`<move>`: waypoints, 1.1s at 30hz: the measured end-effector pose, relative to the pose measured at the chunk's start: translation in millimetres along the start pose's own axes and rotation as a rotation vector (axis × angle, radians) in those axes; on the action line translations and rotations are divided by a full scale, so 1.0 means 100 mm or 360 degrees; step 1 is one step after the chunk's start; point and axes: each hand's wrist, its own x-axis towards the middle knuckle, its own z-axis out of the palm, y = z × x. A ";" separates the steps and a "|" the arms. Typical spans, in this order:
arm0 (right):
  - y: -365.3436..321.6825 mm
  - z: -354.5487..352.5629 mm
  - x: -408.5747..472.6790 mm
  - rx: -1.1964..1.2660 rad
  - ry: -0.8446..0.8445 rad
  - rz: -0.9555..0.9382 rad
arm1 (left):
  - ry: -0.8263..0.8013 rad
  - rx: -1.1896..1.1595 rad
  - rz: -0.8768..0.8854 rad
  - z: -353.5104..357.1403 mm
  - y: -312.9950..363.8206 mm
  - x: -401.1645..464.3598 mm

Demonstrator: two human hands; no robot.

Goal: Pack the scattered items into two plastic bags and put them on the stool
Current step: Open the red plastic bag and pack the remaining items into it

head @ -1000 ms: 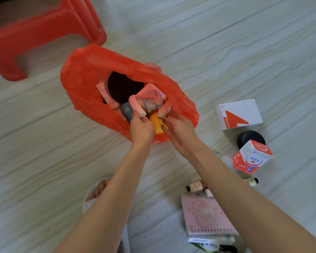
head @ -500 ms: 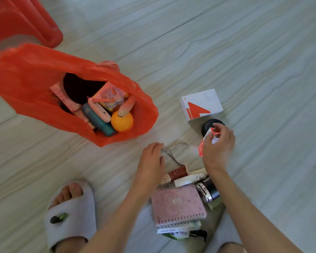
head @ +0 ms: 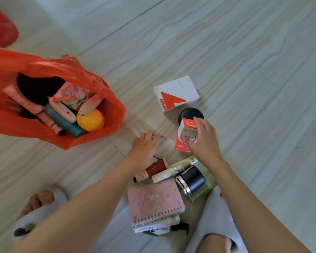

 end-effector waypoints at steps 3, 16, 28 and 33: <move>-0.04 -0.04 -0.05 0.0106 0.0023 0.0039 | 0.0029 0.0066 -0.0065 0.00 0.04 0.03; -0.20 0.00 -0.22 0.0504 0.0128 0.0208 | 0.0038 -0.0826 -0.0377 -0.10 0.00 -0.09; -1.26 -0.03 -0.16 0.1954 -0.0141 0.0522 | 0.0683 -0.2821 -0.0735 -1.27 -0.80 -1.07; -1.86 0.12 -0.14 0.2418 -0.0551 0.0809 | 0.1306 -0.2656 -0.0959 -1.48 -1.13 -1.13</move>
